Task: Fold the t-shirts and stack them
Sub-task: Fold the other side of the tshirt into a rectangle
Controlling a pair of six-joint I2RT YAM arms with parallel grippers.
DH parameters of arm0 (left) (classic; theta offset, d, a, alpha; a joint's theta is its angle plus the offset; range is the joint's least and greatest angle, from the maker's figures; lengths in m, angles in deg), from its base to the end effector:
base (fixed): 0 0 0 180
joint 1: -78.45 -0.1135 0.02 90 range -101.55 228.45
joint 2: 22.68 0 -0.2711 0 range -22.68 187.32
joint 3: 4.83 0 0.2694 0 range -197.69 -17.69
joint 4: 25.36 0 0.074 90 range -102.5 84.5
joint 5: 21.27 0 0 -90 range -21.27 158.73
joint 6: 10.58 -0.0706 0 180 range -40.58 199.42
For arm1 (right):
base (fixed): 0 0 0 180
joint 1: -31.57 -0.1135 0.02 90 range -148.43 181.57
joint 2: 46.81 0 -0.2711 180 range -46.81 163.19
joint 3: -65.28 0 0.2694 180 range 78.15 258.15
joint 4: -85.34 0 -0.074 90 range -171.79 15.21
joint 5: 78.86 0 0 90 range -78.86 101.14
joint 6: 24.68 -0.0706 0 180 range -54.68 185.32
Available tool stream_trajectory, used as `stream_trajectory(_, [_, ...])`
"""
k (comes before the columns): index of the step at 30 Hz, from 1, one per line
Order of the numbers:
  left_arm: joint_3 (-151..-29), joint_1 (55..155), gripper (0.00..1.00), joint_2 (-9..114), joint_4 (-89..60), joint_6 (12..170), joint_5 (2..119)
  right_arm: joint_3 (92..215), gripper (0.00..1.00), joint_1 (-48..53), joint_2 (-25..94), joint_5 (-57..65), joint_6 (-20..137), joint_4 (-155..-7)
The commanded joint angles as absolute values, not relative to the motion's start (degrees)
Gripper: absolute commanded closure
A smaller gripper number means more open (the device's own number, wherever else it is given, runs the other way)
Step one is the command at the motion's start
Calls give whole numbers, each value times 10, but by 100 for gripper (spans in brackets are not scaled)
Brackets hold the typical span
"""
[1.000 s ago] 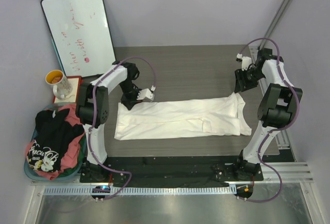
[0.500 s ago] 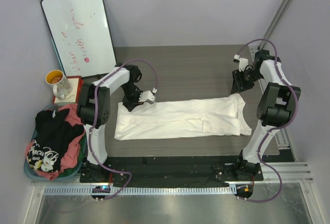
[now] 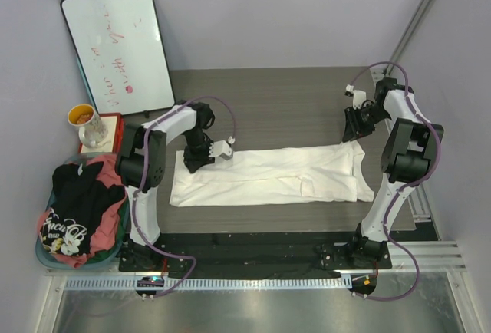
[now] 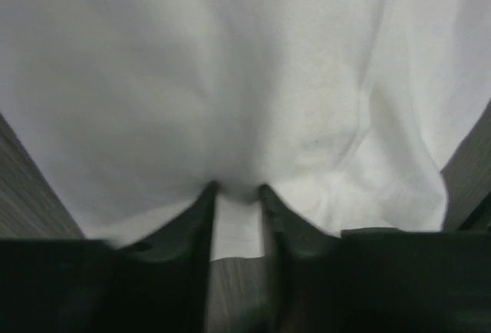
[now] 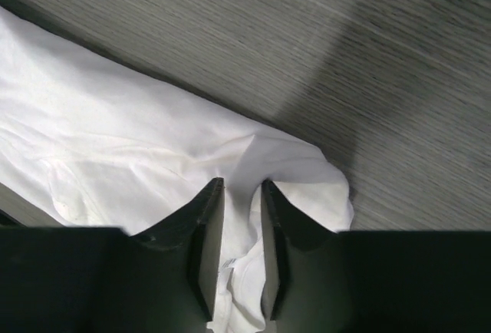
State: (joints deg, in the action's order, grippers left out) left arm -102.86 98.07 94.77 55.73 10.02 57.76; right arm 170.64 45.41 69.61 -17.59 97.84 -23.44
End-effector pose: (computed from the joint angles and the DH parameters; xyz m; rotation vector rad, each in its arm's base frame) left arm 0.3467 -0.1379 0.1236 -2.1066 -2.1812 0.3815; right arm 0.4191 -0.0683 0.1699 -0.4960 2.7210 0.5776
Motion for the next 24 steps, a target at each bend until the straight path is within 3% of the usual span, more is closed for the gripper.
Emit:
stream_trajectory(1, [-1017,981,100,947,503,108,602,1734,73,452,696,-190,979,-236])
stream_trajectory(4, [-1014,981,100,949,507,109,605,1732,83,452,691,-187,980,-236])
stream_trajectory(13, [-1010,981,100,947,509,106,604,1712,91,452,674,-176,996,-232])
stream_trajectory(24, [-986,980,100,934,541,80,608,1633,94,459,616,-121,1072,-221])
